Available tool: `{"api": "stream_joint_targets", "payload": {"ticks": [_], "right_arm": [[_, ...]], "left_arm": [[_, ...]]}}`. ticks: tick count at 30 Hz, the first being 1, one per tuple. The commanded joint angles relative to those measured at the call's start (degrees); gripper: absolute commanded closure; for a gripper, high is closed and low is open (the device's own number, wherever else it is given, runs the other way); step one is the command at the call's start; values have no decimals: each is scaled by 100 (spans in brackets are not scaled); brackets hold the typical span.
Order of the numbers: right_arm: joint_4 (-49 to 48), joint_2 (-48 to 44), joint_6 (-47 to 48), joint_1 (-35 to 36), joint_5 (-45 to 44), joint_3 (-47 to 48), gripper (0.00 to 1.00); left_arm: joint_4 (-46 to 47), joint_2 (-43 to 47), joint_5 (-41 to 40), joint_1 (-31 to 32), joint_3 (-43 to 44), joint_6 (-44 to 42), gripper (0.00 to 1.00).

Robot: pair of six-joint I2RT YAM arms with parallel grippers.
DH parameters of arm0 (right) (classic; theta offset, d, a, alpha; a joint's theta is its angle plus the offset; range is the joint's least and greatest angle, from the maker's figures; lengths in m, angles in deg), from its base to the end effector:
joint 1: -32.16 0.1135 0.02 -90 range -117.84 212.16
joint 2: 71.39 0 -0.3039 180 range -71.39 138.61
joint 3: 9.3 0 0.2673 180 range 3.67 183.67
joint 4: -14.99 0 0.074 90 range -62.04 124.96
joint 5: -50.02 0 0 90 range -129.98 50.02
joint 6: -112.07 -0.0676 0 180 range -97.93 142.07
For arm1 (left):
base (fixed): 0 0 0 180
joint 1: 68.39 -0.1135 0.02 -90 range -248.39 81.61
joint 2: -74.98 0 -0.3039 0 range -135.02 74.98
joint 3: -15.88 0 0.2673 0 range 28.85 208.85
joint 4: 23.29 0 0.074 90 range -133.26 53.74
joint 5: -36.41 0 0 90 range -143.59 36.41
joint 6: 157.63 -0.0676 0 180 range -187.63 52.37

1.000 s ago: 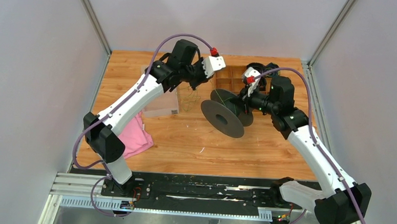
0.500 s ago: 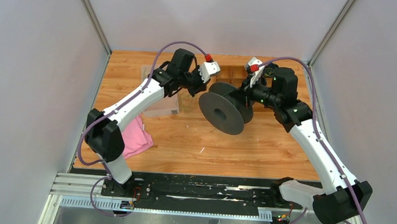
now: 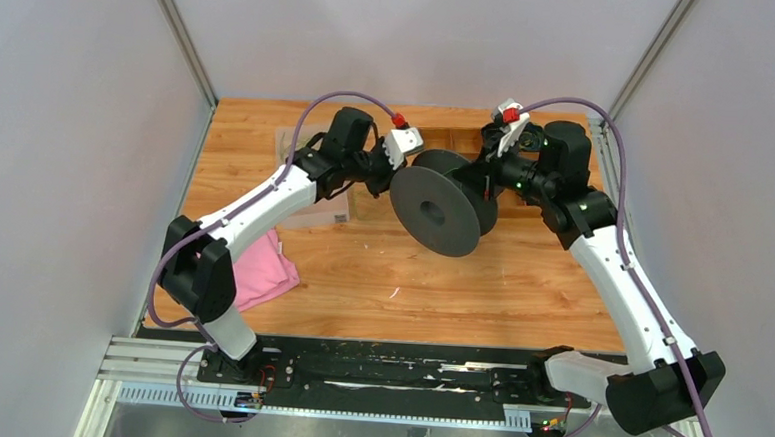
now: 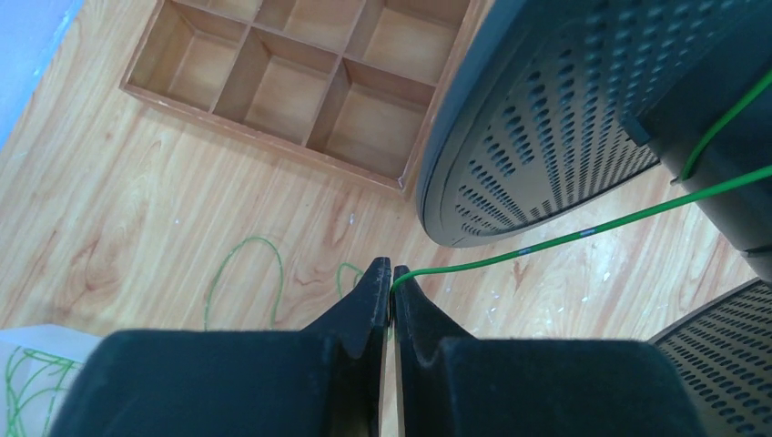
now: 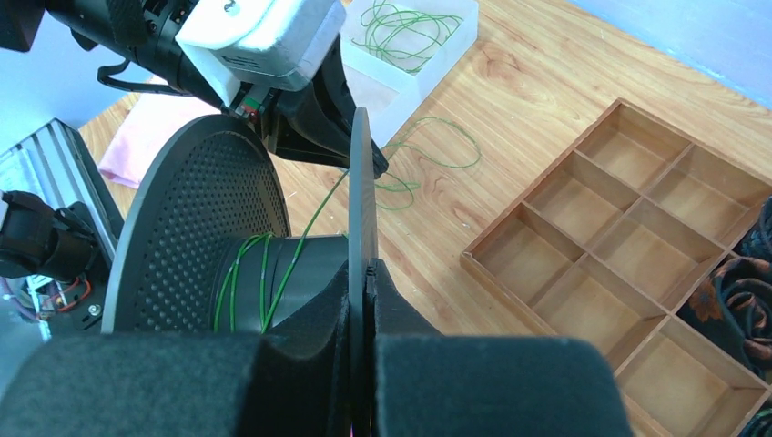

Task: Wrap the cables
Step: Wrap the cable around the cable reel.

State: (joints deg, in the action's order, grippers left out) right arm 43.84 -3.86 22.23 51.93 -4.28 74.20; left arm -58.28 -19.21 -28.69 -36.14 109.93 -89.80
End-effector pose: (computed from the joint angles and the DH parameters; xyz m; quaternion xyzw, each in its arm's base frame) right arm 0.2563 0.1340 0.4391 -0.3170 0.7000 0.3372 0.5438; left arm 0.3402 -0.2483 0.3381 0.4846 0.7253 -0.2301 0.4314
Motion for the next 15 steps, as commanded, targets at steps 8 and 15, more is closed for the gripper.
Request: {"api": "stream_joint_targets", "payload": {"ticks": [8, 15], "right_arm": [[-366, 15, -805, -384, 323, 613, 99], [-287, 29, -799, -463, 170, 720, 99]], "left_arm": [[1502, 295, 376, -122, -926, 1010, 90], [2003, 248, 472, -182, -1170, 1357, 84]]}}
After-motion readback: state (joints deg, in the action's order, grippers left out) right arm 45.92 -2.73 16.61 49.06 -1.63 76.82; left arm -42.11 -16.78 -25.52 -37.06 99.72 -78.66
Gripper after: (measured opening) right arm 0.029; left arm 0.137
